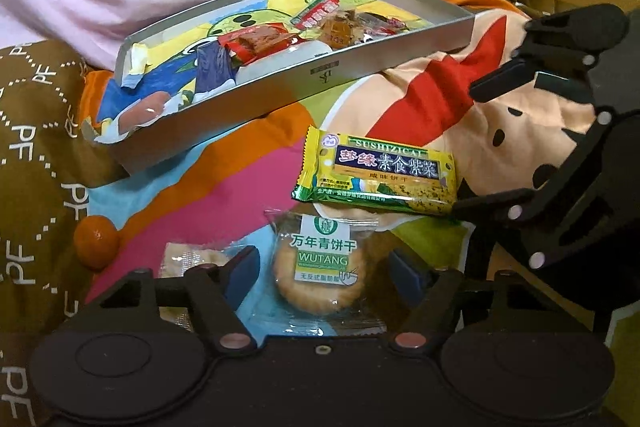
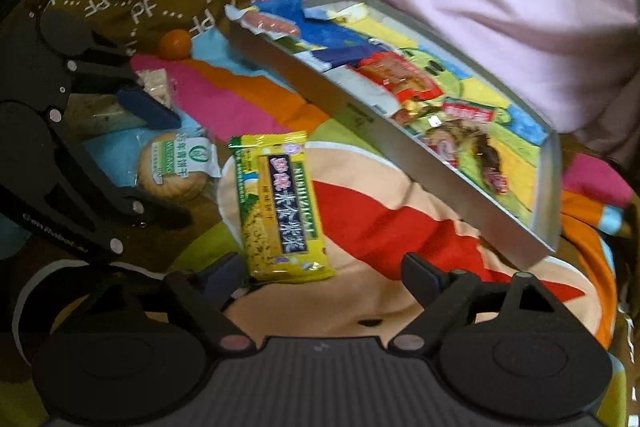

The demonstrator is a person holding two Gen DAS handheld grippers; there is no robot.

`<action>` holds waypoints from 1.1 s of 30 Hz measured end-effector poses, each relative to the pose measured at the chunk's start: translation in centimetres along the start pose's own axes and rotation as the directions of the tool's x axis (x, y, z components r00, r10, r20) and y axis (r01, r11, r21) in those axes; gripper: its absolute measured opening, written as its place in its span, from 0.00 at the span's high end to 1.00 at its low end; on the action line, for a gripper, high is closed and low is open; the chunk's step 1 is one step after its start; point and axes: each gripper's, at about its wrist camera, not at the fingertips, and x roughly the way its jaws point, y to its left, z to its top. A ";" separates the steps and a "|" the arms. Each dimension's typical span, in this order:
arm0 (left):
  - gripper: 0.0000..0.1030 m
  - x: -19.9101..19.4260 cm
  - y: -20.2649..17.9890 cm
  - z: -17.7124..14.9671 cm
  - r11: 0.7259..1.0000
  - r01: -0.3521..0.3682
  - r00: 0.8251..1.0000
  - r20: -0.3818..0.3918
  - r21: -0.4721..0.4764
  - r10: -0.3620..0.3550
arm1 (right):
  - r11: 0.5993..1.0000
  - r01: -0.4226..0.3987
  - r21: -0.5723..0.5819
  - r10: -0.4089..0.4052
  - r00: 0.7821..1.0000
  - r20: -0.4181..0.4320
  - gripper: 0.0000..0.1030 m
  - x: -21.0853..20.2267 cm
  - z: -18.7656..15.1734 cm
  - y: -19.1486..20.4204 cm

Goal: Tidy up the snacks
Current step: 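Grasp the WUTANG cookie with the left tool while the right tool grasps the yellow-green biscuit packet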

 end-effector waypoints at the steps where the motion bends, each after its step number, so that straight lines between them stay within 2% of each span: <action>1: 0.34 0.1 -0.1 0.0 1.000 0.000 1.000 -0.003 0.007 0.000 | 1.000 -0.007 -0.007 0.007 1.000 -0.007 0.14 0.3 0.1 0.1; 4: 0.41 0.3 -0.1 0.1 1.000 0.002 1.000 -0.019 0.013 -0.001 | 1.000 -0.025 -0.010 0.024 0.999 -0.026 0.16 1.1 0.2 0.3; 13: 0.42 0.6 -0.1 0.2 1.000 0.003 0.999 -0.041 0.011 -0.002 | 0.999 -0.055 0.000 0.055 0.998 -0.038 0.22 3.1 1.0 0.5; 16: 0.43 0.6 -0.1 0.2 1.000 0.001 0.999 -0.042 0.012 0.000 | 0.998 -0.066 0.006 0.066 0.997 -0.038 0.30 3.4 1.2 0.6; 18: 0.47 0.6 -0.1 0.3 1.000 0.004 0.999 -0.047 0.001 -0.004 | 0.996 -0.082 0.020 0.083 0.996 -0.044 0.43 3.4 1.2 0.7; 24: 0.51 0.6 -0.1 0.2 1.000 0.009 0.999 -0.052 -0.022 -0.010 | 0.993 -0.076 0.087 0.080 0.996 -0.041 0.47 3.1 0.8 0.8; 28: 0.52 0.5 -0.1 0.2 0.998 0.015 0.998 -0.055 -0.062 -0.018 | 0.993 -0.023 0.119 0.027 0.999 -0.033 0.48 2.2 -0.1 1.4; 33: 0.52 0.2 -0.1 0.2 0.992 0.015 0.998 -0.052 -0.122 -0.022 | 0.993 0.107 0.053 -0.106 0.994 -0.012 0.50 0.0 -1.3 3.9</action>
